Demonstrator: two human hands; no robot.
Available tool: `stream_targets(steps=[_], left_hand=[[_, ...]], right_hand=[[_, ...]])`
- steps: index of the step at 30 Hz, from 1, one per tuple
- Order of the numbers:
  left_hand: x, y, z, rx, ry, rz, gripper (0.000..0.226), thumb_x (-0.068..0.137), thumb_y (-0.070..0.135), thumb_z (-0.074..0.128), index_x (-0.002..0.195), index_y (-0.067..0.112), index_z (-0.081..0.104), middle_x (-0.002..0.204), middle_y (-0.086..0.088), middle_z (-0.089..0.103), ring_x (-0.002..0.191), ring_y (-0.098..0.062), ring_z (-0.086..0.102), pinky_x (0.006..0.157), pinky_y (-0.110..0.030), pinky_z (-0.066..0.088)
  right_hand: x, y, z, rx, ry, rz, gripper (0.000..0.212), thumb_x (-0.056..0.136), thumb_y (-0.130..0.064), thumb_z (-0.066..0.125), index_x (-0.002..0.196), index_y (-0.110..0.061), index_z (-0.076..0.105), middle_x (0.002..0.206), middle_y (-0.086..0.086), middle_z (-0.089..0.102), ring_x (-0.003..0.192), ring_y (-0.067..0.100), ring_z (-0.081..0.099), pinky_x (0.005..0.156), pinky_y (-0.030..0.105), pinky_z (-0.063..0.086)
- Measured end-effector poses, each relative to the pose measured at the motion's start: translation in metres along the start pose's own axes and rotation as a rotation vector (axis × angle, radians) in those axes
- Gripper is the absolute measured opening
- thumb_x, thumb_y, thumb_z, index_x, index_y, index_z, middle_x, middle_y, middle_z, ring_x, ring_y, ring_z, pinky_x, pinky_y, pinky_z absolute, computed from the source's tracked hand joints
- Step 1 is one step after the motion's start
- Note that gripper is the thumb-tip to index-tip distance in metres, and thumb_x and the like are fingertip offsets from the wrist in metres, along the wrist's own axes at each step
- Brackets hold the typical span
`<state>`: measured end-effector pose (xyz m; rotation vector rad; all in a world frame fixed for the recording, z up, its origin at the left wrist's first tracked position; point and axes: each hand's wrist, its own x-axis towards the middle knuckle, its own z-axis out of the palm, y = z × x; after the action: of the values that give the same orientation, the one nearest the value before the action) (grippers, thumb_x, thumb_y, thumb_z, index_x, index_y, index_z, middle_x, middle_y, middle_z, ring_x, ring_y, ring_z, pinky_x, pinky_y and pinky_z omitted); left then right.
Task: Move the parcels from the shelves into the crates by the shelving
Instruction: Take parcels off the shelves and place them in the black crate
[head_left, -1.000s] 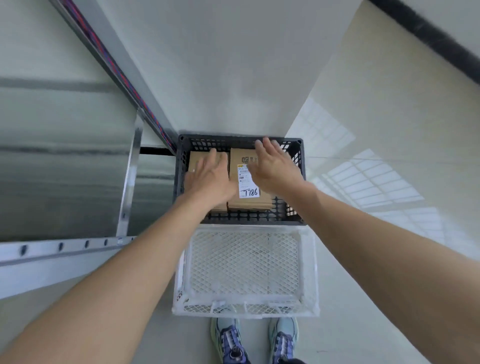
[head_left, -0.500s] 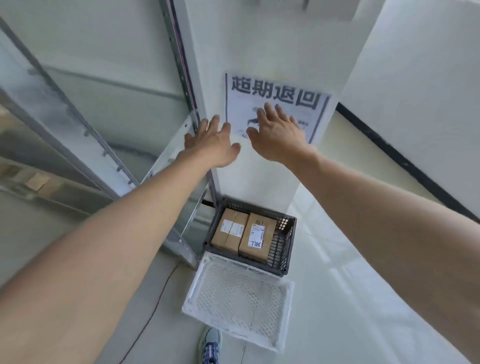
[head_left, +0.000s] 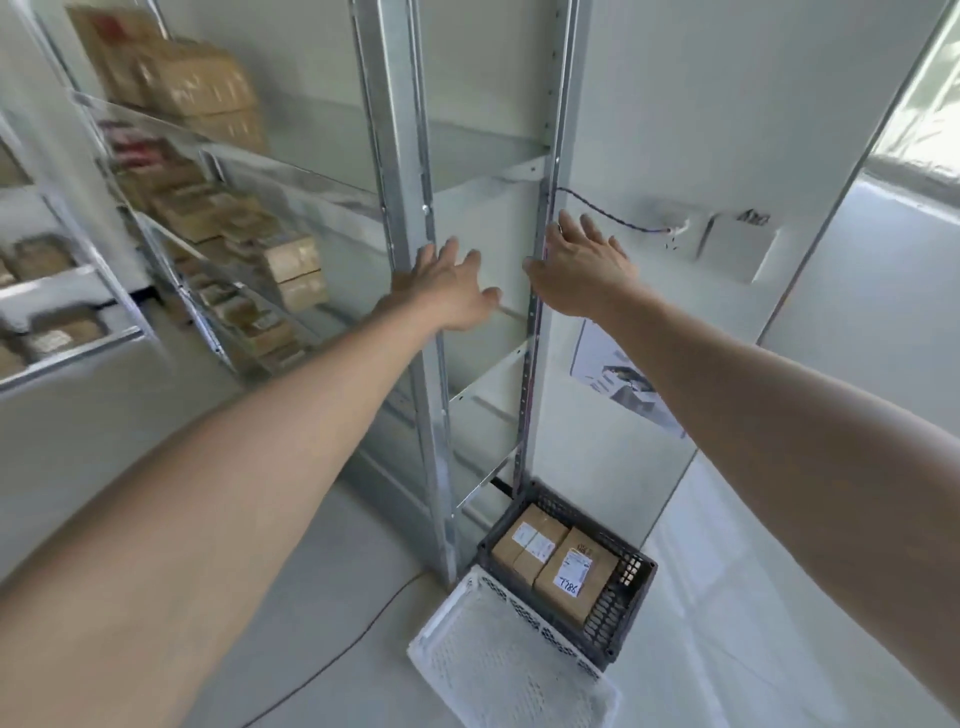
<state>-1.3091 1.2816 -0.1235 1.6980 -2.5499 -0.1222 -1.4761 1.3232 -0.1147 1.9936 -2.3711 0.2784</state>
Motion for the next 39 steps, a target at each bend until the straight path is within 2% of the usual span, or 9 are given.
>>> stream_targets(steps=[3,8,14,21,25,29,31,34,39], left_hand=[[-0.031,-0.031,-0.026,0.017,0.025,-0.054,0.070,0.103,0.057,0.032,0.163,0.025,0.015,0.172,0.001,-0.001,0.157,-0.026,-0.003,0.119,-0.060,0.015],[-0.076,-0.102,-0.054,0.020,0.043,-0.134,0.070,0.102,0.058,0.032,0.161,0.022,0.020,0.171,-0.003,0.004,0.156,-0.031,0.002,0.121,-0.060,0.020],[-0.143,-0.191,-0.090,-0.001,0.039,-0.269,0.072,0.105,0.056,0.034,0.165,0.022,0.012,0.173,-0.005,-0.004,0.158,-0.033,-0.006,0.123,-0.056,0.012],[-0.224,-0.326,-0.110,0.055,0.005,-0.488,0.075,0.102,0.065,0.027,0.165,0.026,0.011,0.173,-0.002,-0.002,0.158,-0.031,-0.002,0.123,-0.057,0.015],[-0.261,-0.384,-0.114,0.065,0.005,-0.583,0.072,0.103,0.062,0.026,0.164,0.026,0.012,0.173,-0.002,0.000,0.158,-0.032,-0.003,0.125,-0.052,0.014],[-0.286,-0.441,-0.119,0.050,0.021,-0.662,0.073,0.104,0.061,0.025,0.165,0.024,0.009,0.173,-0.004,-0.002,0.158,-0.034,-0.006,0.127,-0.051,0.009],[-0.294,-0.461,-0.120,0.083,0.031,-0.690,0.074,0.103,0.065,0.023,0.164,0.025,0.012,0.173,-0.004,0.002,0.158,-0.035,-0.002,0.125,-0.055,0.012],[-0.297,-0.488,-0.119,0.096,0.036,-0.736,0.075,0.101,0.068,0.022,0.163,0.027,0.016,0.172,-0.003,0.006,0.158,-0.034,0.001,0.123,-0.060,0.017],[-0.283,-0.522,-0.119,0.064,0.020,-0.807,0.072,0.104,0.062,0.026,0.164,0.026,0.012,0.173,-0.001,0.000,0.158,-0.030,-0.004,0.126,-0.055,0.011]], right_hand=[[-0.009,-0.045,-0.015,-0.006,0.033,-0.083,0.067,0.105,-0.047,0.027,0.159,-0.010,0.021,0.170,0.003,0.009,0.157,0.023,0.003,0.125,0.050,0.013],[-0.024,-0.134,-0.024,0.025,-0.013,-0.226,0.069,0.107,-0.051,0.024,0.163,-0.015,0.011,0.172,0.001,0.002,0.158,0.023,-0.001,0.127,0.049,0.009],[-0.037,-0.251,-0.023,0.033,-0.034,-0.370,0.065,0.105,-0.051,0.026,0.156,-0.011,0.029,0.166,0.004,0.022,0.156,0.025,0.012,0.123,0.050,0.021],[-0.048,-0.391,-0.019,0.076,-0.060,-0.526,0.068,0.106,-0.055,0.023,0.164,-0.020,0.014,0.172,0.002,0.005,0.158,0.026,0.001,0.127,0.049,0.009],[-0.052,-0.446,-0.015,0.072,-0.047,-0.600,0.064,0.106,-0.050,0.024,0.161,-0.017,0.023,0.170,0.004,0.013,0.158,0.028,0.005,0.126,0.051,0.013],[-0.054,-0.502,-0.011,0.047,-0.058,-0.661,0.067,0.106,-0.051,0.024,0.161,-0.013,0.023,0.171,0.004,0.009,0.158,0.027,-0.001,0.127,0.053,0.011],[-0.048,-0.526,-0.006,0.051,-0.065,-0.692,0.065,0.105,-0.049,0.025,0.159,-0.013,0.027,0.170,0.005,0.014,0.158,0.027,0.003,0.126,0.054,0.012],[-0.034,-0.557,0.000,0.059,-0.083,-0.717,0.064,0.105,-0.047,0.027,0.159,-0.013,0.027,0.170,0.003,0.013,0.158,0.027,0.002,0.126,0.053,0.012],[0.003,-0.602,0.014,0.045,-0.095,-0.779,0.065,0.105,-0.049,0.026,0.158,-0.011,0.030,0.170,0.006,0.013,0.158,0.027,0.002,0.126,0.052,0.013]])
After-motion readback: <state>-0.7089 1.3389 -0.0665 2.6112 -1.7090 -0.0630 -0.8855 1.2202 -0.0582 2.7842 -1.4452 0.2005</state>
